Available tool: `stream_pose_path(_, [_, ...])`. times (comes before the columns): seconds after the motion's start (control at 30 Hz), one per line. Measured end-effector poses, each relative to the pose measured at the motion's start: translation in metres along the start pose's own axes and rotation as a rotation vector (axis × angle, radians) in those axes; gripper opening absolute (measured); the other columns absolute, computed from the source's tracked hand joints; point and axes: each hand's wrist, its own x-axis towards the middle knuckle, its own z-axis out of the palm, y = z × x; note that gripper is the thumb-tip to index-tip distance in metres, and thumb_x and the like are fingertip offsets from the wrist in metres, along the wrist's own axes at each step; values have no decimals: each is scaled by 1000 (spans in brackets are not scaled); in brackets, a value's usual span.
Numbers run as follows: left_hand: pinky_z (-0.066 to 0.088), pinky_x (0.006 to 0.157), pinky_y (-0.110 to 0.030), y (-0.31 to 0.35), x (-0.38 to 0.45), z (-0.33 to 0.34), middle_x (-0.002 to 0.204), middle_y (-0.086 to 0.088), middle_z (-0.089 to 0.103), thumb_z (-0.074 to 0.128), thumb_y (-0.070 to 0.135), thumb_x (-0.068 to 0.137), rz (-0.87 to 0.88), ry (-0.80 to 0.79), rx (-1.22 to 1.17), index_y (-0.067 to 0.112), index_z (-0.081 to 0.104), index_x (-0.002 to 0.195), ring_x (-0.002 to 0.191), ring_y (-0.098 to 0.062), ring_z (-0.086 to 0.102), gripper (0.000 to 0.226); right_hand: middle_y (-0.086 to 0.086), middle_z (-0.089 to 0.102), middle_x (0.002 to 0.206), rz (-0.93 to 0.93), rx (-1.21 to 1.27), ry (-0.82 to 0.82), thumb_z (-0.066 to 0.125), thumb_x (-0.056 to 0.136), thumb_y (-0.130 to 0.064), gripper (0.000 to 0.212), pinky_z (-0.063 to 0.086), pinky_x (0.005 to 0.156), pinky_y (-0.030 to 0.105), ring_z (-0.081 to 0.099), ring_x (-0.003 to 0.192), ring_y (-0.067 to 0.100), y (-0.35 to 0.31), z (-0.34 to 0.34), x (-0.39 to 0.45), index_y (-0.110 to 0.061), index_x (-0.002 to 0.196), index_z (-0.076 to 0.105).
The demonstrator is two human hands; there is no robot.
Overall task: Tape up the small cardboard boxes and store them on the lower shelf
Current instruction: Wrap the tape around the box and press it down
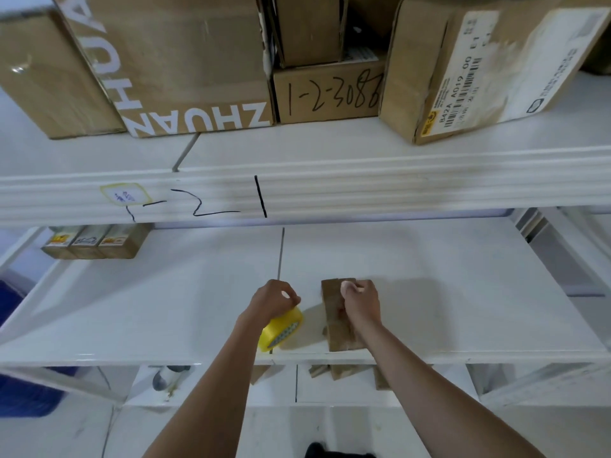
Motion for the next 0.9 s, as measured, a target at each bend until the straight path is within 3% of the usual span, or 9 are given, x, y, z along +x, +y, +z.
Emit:
stream_pose_path(0.1, [54, 93, -37, -4, -5, 2, 114, -7, 68, 77, 33, 87, -38, 20, -174, 26, 74, 83, 110, -28, 63, 9, -9, 64, 94, -73, 16, 63, 59, 98, -25, 10, 43, 55, 19, 62, 71, 0, -8, -18, 6, -19, 104, 63])
stream_pose_path(0.2, [55, 93, -41, -5, -13, 6, 114, -9, 68, 79, 33, 86, -85, 31, -305, 28, 74, 77, 108, -30, 63, 11, -5, 67, 93, -163, -163, 110, 62, 97, -22, 5, 51, 70, 27, 64, 78, 10, -2, -47, 13, -19, 95, 66])
stream_pose_path(0.3, [54, 85, -36, -3, -19, 12, 114, -10, 67, 79, 34, 86, -117, 51, -380, 30, 74, 75, 103, -30, 63, 13, -8, 52, 64, -228, -484, 68, 66, 92, -19, 27, 36, 58, 26, 48, 60, 10, 18, -70, 18, -22, 68, 55])
stream_pose_path(0.43, [49, 80, -32, 5, -27, 21, 114, -9, 68, 78, 35, 87, -143, 86, -453, 27, 76, 81, 101, -28, 63, 10, 1, 61, 86, -150, -617, 33, 75, 91, -24, 19, 42, 68, 26, 59, 82, 18, 37, -88, 20, -12, 91, 60])
stream_pose_path(0.6, [56, 84, -36, 10, -40, 30, 106, -8, 70, 78, 31, 88, -162, 127, -551, 24, 75, 82, 96, -28, 65, 10, 8, 69, 99, -124, -869, 40, 71, 93, -34, 25, 45, 68, 30, 57, 81, 20, 39, -96, 21, -12, 95, 59])
stream_pose_path(0.7, [54, 74, -31, 9, -46, 33, 91, -3, 70, 79, 27, 87, -166, 161, -604, 24, 76, 78, 84, -24, 65, 10, 11, 67, 110, -256, -830, 141, 58, 101, -35, 31, 52, 80, 34, 63, 102, 26, 18, -85, 13, -6, 113, 61])
stream_pose_path(0.73, [54, 75, -33, 10, -49, 35, 87, -3, 70, 79, 27, 87, -170, 170, -612, 24, 76, 78, 82, -23, 64, 10, 10, 67, 109, -335, -721, 109, 56, 103, -31, 28, 51, 82, 33, 64, 104, 26, 8, -77, 8, -6, 113, 63])
stream_pose_path(0.8, [54, 75, -34, 10, -53, 38, 83, -6, 67, 79, 27, 87, -171, 180, -618, 25, 76, 77, 78, -23, 61, 10, 2, 70, 102, -430, -536, -133, 60, 101, -28, 20, 48, 80, 26, 67, 100, 21, -14, -58, -8, -11, 104, 70])
stream_pose_path(0.9, [44, 65, -27, 8, -61, 44, 73, -10, 53, 79, 20, 87, -154, 167, -636, 25, 76, 73, 68, -19, 48, 15, -3, 72, 108, -400, -602, -526, 74, 90, -39, 30, 45, 82, 21, 65, 101, 11, -33, -30, -33, -16, 110, 75])
